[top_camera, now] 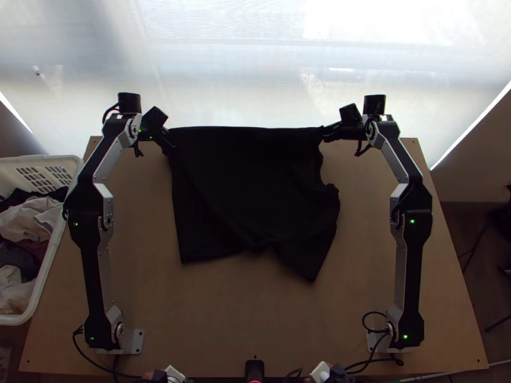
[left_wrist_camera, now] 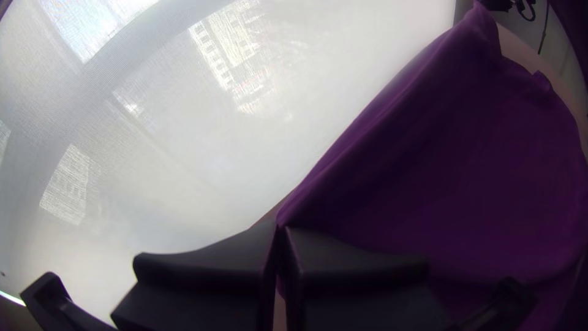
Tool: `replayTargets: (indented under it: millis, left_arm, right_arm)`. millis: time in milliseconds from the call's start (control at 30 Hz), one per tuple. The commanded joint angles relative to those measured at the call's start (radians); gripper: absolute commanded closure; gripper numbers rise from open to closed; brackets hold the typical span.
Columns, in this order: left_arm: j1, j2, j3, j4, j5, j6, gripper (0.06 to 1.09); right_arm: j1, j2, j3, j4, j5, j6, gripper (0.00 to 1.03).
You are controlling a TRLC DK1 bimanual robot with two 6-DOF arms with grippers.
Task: Fold the t-shirt
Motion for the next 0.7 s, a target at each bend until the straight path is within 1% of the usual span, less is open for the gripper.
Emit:
replayTargets:
  millis: [0, 267, 367, 433, 667]
  left_arm:
    - [-0.035, -0.002, -0.008, -0.005, -0.010, -0.015, 1.05]
    - [-0.132, -0.011, -0.029, -0.027, -0.010, -0.058, 1.05]
    - [-0.149, -0.011, -0.032, -0.025, -0.010, -0.072, 1.05]
    - [-0.150, -0.021, -0.035, -0.028, -0.010, -0.095, 1.05]
    - [-0.158, -0.151, -0.156, -0.021, -0.010, -0.107, 1.05]
  right_arm:
    - [0.038, 0.024, 0.013, 0.007, 0.022, 0.023, 1.00]
    - [0.111, 0.030, -0.007, 0.002, 0.028, 0.039, 1.00]
    - [0.130, 0.031, -0.008, 0.002, 0.060, 0.034, 1.00]
    - [0.130, 0.024, -0.014, -0.007, 0.065, 0.037, 1.00]
    - [0.116, -0.114, -0.160, -0.027, 0.064, 0.031, 1.00]
